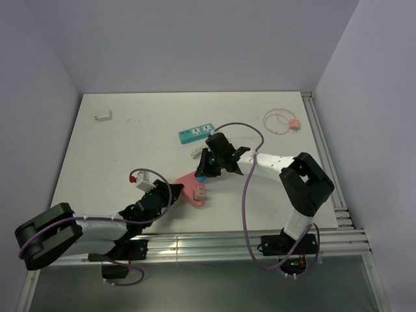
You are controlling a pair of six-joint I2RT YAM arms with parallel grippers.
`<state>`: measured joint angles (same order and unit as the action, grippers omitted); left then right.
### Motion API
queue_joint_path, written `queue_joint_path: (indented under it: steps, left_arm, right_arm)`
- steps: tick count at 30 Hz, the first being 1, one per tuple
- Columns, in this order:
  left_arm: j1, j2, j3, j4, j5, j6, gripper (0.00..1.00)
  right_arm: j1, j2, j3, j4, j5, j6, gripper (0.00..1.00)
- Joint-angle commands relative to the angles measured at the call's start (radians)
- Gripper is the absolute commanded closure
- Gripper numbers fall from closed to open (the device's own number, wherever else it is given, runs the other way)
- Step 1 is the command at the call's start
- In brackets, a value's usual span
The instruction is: Insert the plug
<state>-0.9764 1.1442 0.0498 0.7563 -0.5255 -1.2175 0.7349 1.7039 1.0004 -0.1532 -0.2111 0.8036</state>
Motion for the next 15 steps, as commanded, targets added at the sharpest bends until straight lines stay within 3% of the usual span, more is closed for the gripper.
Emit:
queue_joint_path:
  steps: [1,7,15]
  left_arm:
    - [-0.015,0.054,-0.073,-0.002,0.081,0.046,1.00]
    - [-0.013,0.107,-0.067,0.022,0.099,0.038,1.00]
    - [0.013,0.137,-0.070,0.043,0.180,0.016,1.00]
  right_arm:
    - [0.012,0.063,0.041,-0.032,-0.033,-0.014,1.00]
    - [0.014,0.126,0.089,-0.091,-0.036,-0.053,1.00]
    - [0.014,0.270,0.213,-0.256,-0.063,-0.245,1.00]
